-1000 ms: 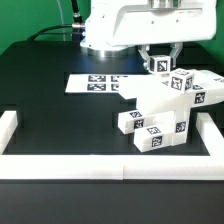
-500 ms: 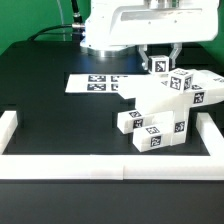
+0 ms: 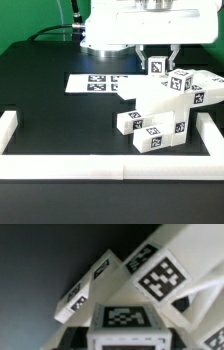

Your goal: Assemble chair

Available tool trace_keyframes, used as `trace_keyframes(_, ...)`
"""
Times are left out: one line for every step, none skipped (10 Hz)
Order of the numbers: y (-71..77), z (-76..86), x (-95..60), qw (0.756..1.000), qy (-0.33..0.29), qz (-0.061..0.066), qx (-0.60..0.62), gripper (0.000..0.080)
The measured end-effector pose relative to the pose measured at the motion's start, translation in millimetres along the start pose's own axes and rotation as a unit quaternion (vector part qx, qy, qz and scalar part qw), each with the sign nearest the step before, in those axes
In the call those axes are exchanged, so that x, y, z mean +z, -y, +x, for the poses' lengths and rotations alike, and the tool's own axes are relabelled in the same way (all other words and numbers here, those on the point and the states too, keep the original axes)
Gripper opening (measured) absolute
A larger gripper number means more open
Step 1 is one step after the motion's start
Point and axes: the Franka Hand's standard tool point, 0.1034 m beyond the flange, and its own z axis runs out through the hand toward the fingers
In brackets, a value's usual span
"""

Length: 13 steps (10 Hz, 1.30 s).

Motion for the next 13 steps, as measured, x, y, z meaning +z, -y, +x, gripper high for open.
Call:
trace_keyframes(0.3,-0.5,0.1,0.999,0.001,0.002,0.046,0.0271)
trace_keyframes(0.8,-1.1,0.1,0.994,0.003,0.004,0.107,0.0271)
trace_keyframes(3.1,-2.7,0.2,0.985,0.004,0.005,0.170,0.0271)
trace_keyframes(4.4,-3.7,0.4,0.980,0.005,0.005,0.197,0.0271)
trace_keyframes(4.5,-3.9,0.7,0.970,0.006,0.007,0.241,0.0271)
trace_keyframes(4.6,-3.8,0.7,0.965,0.006,0.008,0.263,0.0271)
trace_keyframes(4.9,-3.8,0.7,0.962,0.006,0.008,0.271,0.0271)
trace_keyframes(4.9,-3.9,0.7,0.963,0.006,0.008,0.270,0.0341)
trace_keyframes(5.1,-4.1,0.6,0.966,0.008,0.007,0.258,0.0341)
trace_keyframes(7.9,-3.9,-0.9,0.976,0.015,0.002,0.219,0.0529)
trace_keyframes(9.9,-2.8,-2.3,0.976,0.016,0.003,0.215,0.0529)
trace_keyframes(10.0,-3.1,-2.1,0.983,0.016,0.001,0.185,0.0624)
trace_keyframes(10.5,-2.9,-2.3,0.993,0.018,-0.002,0.114,0.0642)
